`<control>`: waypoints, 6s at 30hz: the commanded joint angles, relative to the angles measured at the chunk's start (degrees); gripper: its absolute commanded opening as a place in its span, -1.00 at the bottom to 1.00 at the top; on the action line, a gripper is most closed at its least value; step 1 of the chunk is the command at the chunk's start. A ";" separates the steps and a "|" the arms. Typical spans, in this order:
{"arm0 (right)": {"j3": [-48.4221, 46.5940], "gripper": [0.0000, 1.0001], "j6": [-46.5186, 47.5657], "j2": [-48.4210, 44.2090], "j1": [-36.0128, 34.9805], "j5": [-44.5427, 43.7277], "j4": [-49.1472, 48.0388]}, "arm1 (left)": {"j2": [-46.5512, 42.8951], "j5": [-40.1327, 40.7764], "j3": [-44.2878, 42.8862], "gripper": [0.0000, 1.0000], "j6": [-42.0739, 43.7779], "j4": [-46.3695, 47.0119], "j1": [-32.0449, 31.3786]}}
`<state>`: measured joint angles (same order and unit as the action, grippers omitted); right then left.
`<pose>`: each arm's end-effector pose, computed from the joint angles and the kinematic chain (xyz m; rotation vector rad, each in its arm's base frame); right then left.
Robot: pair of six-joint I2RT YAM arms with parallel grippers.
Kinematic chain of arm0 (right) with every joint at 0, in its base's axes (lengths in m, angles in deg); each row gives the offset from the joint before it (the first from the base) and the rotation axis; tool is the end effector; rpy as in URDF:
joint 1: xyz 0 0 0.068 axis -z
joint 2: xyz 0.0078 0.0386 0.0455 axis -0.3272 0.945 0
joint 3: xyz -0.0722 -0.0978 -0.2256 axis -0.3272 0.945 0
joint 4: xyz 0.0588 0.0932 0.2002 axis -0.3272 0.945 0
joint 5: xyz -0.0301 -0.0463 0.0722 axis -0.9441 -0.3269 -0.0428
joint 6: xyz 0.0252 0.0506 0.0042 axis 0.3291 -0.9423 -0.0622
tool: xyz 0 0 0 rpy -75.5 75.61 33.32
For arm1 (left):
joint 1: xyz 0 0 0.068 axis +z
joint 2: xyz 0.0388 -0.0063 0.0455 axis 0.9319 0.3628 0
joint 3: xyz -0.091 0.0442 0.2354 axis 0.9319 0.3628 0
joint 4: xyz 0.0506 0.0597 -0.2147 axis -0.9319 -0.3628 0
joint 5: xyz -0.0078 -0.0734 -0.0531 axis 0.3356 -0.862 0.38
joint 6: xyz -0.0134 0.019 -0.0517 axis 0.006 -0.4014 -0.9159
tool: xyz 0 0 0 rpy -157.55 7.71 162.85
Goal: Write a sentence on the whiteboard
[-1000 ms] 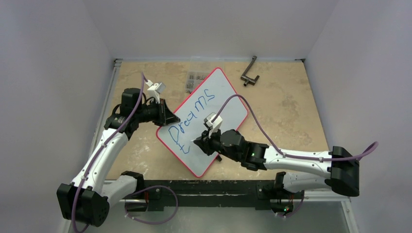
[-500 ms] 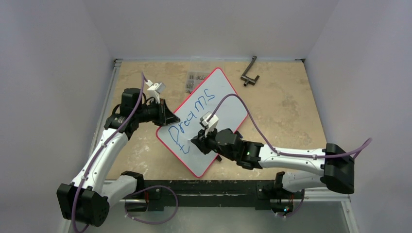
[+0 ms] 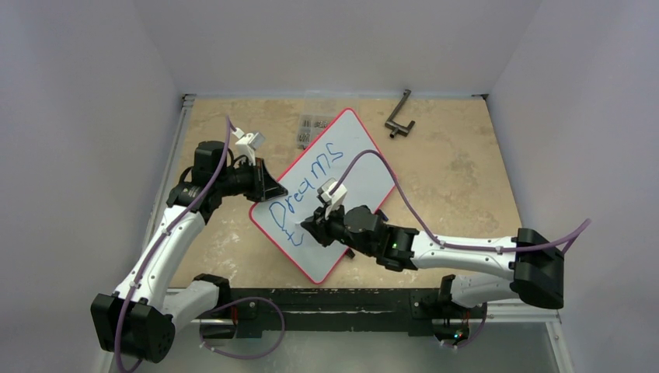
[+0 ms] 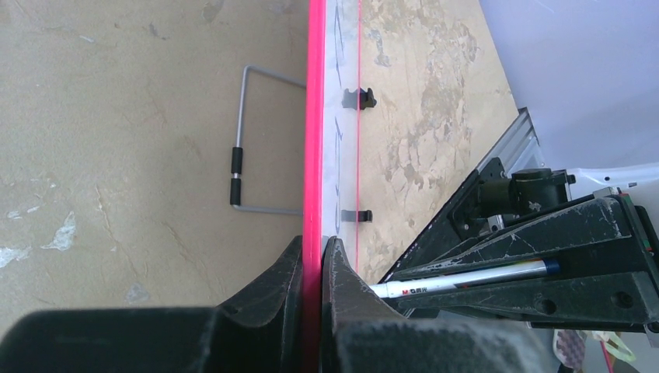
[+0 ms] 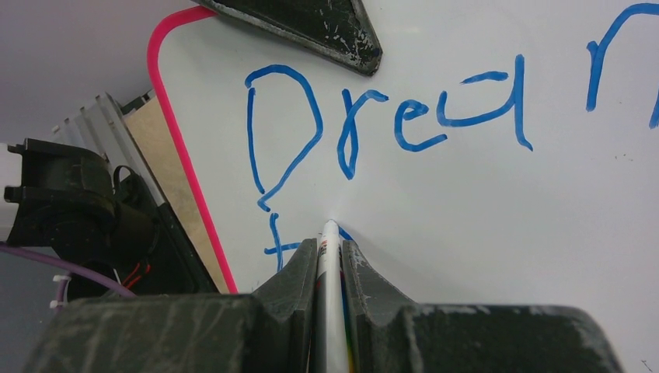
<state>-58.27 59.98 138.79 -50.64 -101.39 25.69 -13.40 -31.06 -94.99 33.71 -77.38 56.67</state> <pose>0.1022 0.2474 0.2706 -0.6370 1.7768 0.8491 0.1832 -0.0647 0.2951 0.2796 2.2184 -1.0414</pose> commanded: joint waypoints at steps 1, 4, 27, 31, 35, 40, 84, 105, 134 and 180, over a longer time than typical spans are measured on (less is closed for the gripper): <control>2.66 -1.00 -0.43 0.99 0.13 1.15 -1.30 | -0.29 5.31 0.38 -1.00 6.20 -0.57 -0.43; 4.82 -1.00 -1.73 -0.21 0.08 1.01 -1.28 | -0.21 5.39 0.42 -1.00 6.24 -0.58 -0.43; 1.26 -1.00 -1.98 -0.88 0.13 -3.84 2.33 | -0.40 5.57 0.39 -1.00 6.24 -0.76 -0.43; -0.42 -1.00 -1.41 -0.27 0.13 -4.56 2.23 | -0.53 5.71 0.41 -1.00 6.33 -0.76 -0.43; -1.15 -1.00 -1.15 0.21 0.13 -4.90 2.12 | -0.54 5.54 0.35 -1.00 6.33 -0.76 -0.43; -1.19 -1.00 -1.29 0.84 0.13 -4.73 2.44 | -0.66 5.49 0.34 -1.00 6.33 -0.76 -0.43; -6.79 -1.00 1.09 -2.53 0.11 -5.59 2.48 | -0.84 5.87 0.34 -1.00 6.42 -0.91 -0.43; -2.81 -1.00 -2.48 0.93 0.13 -7.71 4.86 | -0.62 5.92 0.39 -1.00 6.44 -0.93 -0.43; -1.12 -1.00 -5.46 -9.25 0.15 -8.96 12.58 | -0.64 6.28 0.41 -1.00 6.51 -1.11 -0.43; -3.90 -1.00 -4.16 0.17 0.13 -6.51 5.70 | -0.52 6.37 0.38 -1.00 6.60 -1.11 -0.43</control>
<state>-62.93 56.55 139.47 -50.59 -109.61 33.02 -13.69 -30.84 -94.99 33.66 -77.65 56.59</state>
